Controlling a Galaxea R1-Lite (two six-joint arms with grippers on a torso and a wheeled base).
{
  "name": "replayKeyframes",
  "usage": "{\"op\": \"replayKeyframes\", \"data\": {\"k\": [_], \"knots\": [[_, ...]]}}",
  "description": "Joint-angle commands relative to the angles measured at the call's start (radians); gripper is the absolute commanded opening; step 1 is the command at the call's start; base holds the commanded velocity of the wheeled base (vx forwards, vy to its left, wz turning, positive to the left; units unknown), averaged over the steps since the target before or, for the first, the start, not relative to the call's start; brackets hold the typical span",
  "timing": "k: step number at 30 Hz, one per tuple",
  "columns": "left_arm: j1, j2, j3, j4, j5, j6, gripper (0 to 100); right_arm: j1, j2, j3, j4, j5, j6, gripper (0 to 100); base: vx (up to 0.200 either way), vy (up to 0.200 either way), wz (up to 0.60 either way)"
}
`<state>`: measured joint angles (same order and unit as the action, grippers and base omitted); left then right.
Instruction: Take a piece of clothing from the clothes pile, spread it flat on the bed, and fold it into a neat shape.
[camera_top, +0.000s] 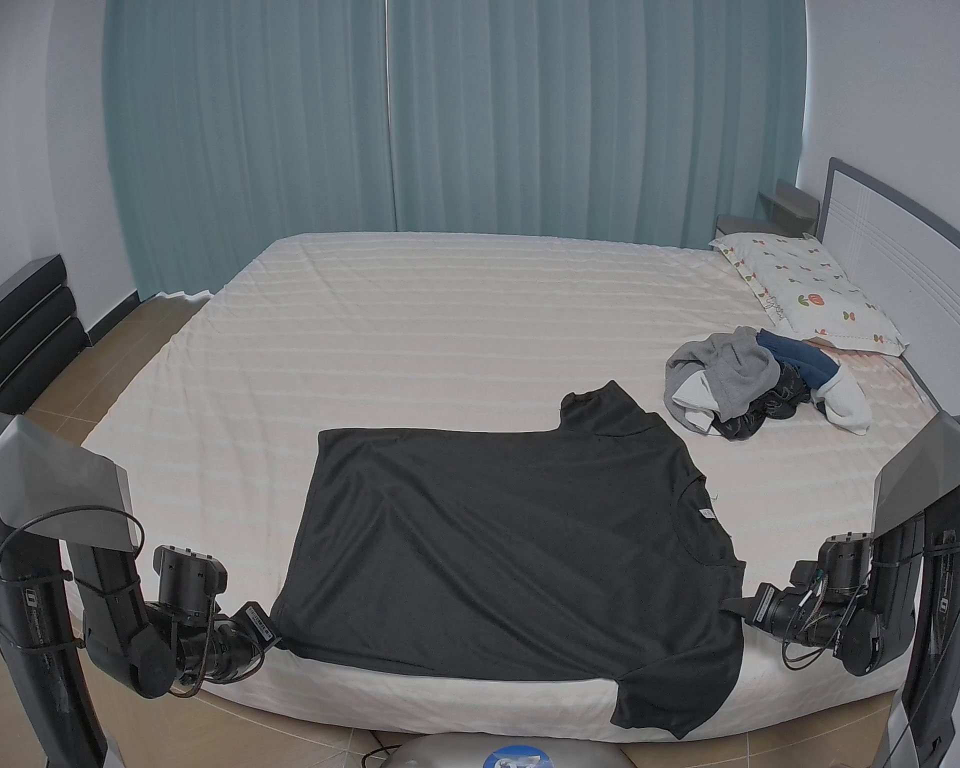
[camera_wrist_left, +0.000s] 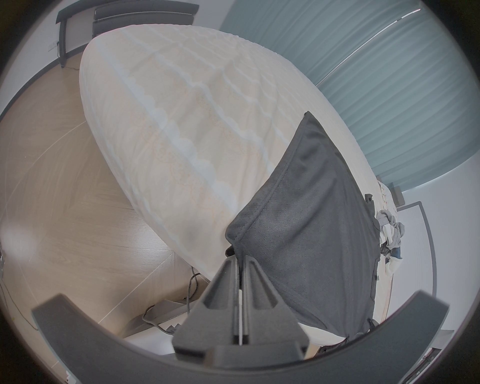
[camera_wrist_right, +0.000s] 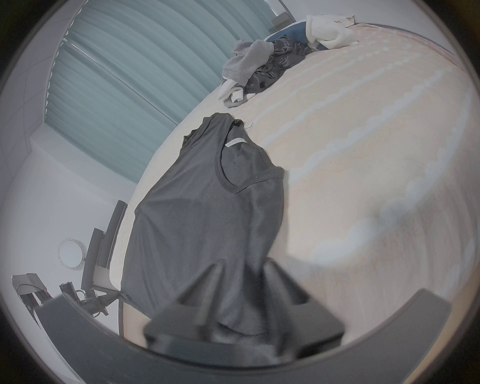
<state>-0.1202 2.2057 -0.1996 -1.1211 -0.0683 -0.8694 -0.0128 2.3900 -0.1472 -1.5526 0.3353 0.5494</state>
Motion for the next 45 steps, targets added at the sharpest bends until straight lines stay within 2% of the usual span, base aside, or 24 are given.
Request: {"op": "replayKeyframes", "data": {"k": [1,15,20,22,23,28,34,35,38,39,40,41,42,45], "knots": [[0.002,-0.004,-0.001,0.000,-0.001,0.000,0,-0.012,0.017,-0.043,-0.009,-0.001,0.003,0,0.000,0.000,0.00],[0.002,-0.008,-0.011,0.000,-0.001,-0.033,0,-0.013,0.049,-0.195,-0.009,-0.024,0.007,0,0.000,0.000,0.00],[0.001,-0.008,-0.011,0.000,-0.001,-0.033,0,-0.015,0.057,-0.245,-0.009,-0.019,0.092,0,0.000,0.000,0.00],[0.001,-0.008,-0.011,0.000,-0.001,-0.033,0,-0.015,0.074,-0.249,-0.009,-0.015,0.096,0,0.000,0.000,0.00],[0.001,-0.008,-0.011,0.000,-0.001,-0.033,0,-0.015,0.080,-0.255,-0.009,-0.013,0.098,100,0.000,0.000,0.00],[-0.001,-0.006,-0.011,0.000,-0.001,-0.031,0,-0.029,0.081,-0.265,-0.009,-0.012,0.110,100,0.000,0.000,0.00],[0.001,-0.006,-0.012,0.000,-0.001,-0.033,0,-0.085,0.035,-0.206,-0.011,0.001,0.124,100,0.000,0.000,0.00],[0.001,-0.006,-0.012,0.000,0.001,-0.033,0,-0.095,0.012,-0.180,-0.011,0.019,0.124,100,0.000,0.000,0.00],[0.001,-0.006,-0.012,0.000,-0.001,-0.033,0,-0.127,-0.045,-0.101,-0.009,0.129,0.104,100,0.000,0.000,0.00],[0.001,-0.006,-0.012,0.000,-0.001,-0.033,0,-0.127,-0.045,-0.101,-0.009,0.129,0.104,100,0.000,0.000,0.00],[0.001,-0.006,-0.012,0.000,0.001,-0.033,0,-0.134,-0.054,-0.043,-0.009,0.200,0.064,100,0.000,0.000,0.00],[0.001,-0.006,-0.012,0.000,0.001,-0.033,0,-0.134,-0.054,-0.043,-0.009,0.200,0.064,100,0.000,0.000,0.00],[0.001,-0.006,-0.012,0.000,-0.001,-0.033,0,-0.134,-0.037,-0.002,-0.009,0.235,-0.026,100,0.000,0.000,0.00],[0.001,-0.006,-0.012,0.000,-0.001,-0.033,0,-0.133,-0.005,0.026,-0.009,0.252,-0.128,100,0.000,0.000,0.00]]}}
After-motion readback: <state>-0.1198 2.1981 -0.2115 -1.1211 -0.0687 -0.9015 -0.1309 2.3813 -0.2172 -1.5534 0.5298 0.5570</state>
